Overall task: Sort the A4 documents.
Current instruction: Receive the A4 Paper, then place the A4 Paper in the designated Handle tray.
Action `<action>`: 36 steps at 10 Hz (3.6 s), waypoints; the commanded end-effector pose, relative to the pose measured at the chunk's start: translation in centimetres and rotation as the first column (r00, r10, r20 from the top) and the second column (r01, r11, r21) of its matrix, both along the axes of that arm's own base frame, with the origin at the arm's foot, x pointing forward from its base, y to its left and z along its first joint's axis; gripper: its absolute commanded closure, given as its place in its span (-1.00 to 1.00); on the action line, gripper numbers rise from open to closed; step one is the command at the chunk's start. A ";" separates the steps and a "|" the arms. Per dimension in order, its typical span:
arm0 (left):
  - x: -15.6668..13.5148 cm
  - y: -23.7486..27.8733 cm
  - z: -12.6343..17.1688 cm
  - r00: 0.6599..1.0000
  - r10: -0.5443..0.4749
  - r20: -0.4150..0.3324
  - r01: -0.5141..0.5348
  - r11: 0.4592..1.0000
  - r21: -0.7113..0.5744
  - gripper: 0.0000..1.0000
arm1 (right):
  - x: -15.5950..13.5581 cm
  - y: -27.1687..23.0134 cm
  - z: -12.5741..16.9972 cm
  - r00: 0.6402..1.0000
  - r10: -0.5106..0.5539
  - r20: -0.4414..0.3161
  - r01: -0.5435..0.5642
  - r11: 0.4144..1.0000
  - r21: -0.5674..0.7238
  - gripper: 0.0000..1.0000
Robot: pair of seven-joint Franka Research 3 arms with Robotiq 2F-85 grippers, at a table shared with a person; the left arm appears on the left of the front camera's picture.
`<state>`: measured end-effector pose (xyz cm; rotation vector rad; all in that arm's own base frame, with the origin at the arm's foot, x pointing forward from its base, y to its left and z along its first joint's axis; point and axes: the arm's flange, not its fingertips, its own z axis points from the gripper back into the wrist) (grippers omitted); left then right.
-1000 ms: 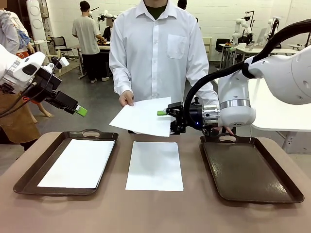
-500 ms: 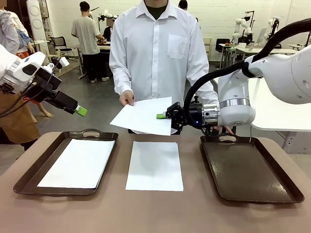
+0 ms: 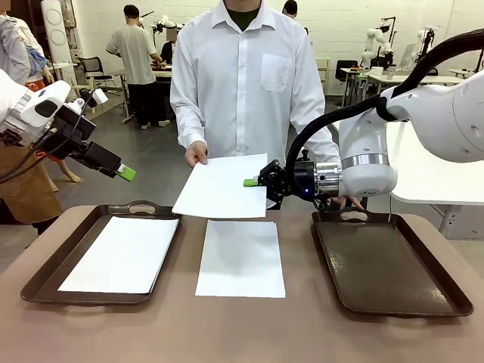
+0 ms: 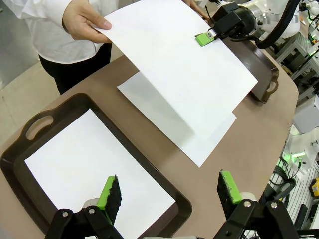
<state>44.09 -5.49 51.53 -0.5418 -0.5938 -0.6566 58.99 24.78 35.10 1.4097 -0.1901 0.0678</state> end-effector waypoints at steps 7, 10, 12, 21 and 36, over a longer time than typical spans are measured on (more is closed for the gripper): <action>0.0 0.0 0.0 1.000 0.000 0.002 0.000 1.000 -0.002 -1.00 | 0.0 0.0 0.0 1.000 0.000 0.000 0.000 1.000 0.000 1.00; 0.0 0.0 0.0 1.000 0.000 0.002 0.000 1.000 -0.002 -1.00 | 0.0 0.0 0.0 1.000 0.000 0.000 0.000 1.000 0.000 1.00; 0.0 0.0 0.0 1.000 0.000 0.002 0.000 1.000 -0.002 -1.00 | 0.0 0.0 0.0 1.000 0.000 0.000 0.000 1.000 0.000 1.00; 0.0 0.0 0.0 1.000 0.000 0.002 0.000 1.000 -0.002 -1.00 | -4.4 -16.9 9.3 0.970 0.238 -0.055 -0.234 0.970 0.071 0.98; 0.0 0.0 0.0 1.000 0.000 0.002 0.000 1.000 -0.002 -1.00 | -5.0 -31.3 0.5 0.971 0.150 -0.186 -0.167 0.983 -0.077 0.98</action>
